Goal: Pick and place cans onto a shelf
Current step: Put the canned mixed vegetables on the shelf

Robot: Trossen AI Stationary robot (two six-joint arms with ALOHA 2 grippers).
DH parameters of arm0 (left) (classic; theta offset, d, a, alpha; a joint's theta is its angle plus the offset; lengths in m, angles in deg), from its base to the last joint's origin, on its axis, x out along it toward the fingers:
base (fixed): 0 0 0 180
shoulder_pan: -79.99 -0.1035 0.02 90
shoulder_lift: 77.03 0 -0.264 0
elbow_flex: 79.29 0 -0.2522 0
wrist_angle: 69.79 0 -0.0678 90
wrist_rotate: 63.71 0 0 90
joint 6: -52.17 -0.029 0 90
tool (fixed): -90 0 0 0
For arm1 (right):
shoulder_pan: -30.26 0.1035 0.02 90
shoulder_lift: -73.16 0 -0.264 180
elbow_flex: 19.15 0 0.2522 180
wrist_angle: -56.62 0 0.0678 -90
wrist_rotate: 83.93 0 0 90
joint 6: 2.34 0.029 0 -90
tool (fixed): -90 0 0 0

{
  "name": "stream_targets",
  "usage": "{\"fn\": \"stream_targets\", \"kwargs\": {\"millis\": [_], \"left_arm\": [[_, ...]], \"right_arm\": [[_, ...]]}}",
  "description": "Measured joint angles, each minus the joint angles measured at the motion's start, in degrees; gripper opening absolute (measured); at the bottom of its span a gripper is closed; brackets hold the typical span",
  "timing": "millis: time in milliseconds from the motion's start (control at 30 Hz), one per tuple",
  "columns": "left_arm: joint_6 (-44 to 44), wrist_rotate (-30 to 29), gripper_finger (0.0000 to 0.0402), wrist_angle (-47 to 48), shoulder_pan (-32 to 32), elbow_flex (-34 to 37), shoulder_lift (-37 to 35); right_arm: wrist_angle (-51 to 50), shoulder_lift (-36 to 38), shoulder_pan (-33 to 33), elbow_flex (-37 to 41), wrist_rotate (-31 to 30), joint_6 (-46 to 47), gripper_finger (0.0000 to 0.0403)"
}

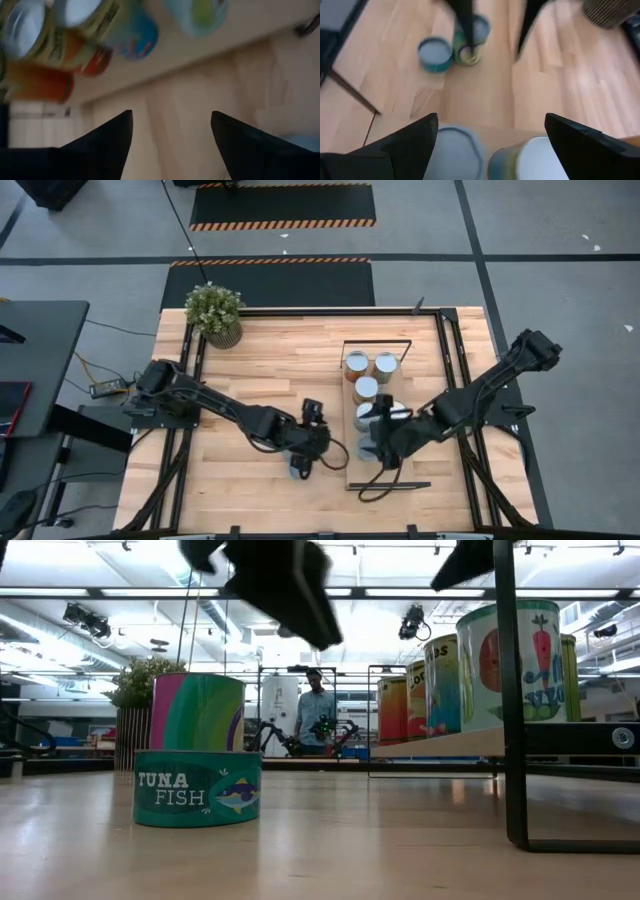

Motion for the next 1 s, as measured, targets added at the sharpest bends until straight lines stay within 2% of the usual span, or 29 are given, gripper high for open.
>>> {"fn": "stream_targets", "kwargs": {"millis": [300, 500, 633, 1000], "left_arm": [[2.76, -1.53, 0.0239, -1.35, 0.43, 8.82, -11.07], [2.74, -1.9, 0.0231, -8.57, 0.32, 16.46, -19.29], [2.77, -2.18, 0.0231, -10.1, 0.14, 20.22, -24.36], [3.08, -6.75, 0.0231, -9.78, 0.14, 23.62, -36.49]], "right_arm": [[-8.84, -5.32, 0.86, -4.8, -0.16, 2.16, 0.0374], [-11.07, -5.57, -0.75, -4.86, 4.72, 2.86, 0.0373], [-11.82, -5.57, -1.58, -4.84, 6.24, 2.92, 0.0373], [-13.38, -7.81, -1.66, -4.89, 2.57, -2.85, 0.0373]]}}
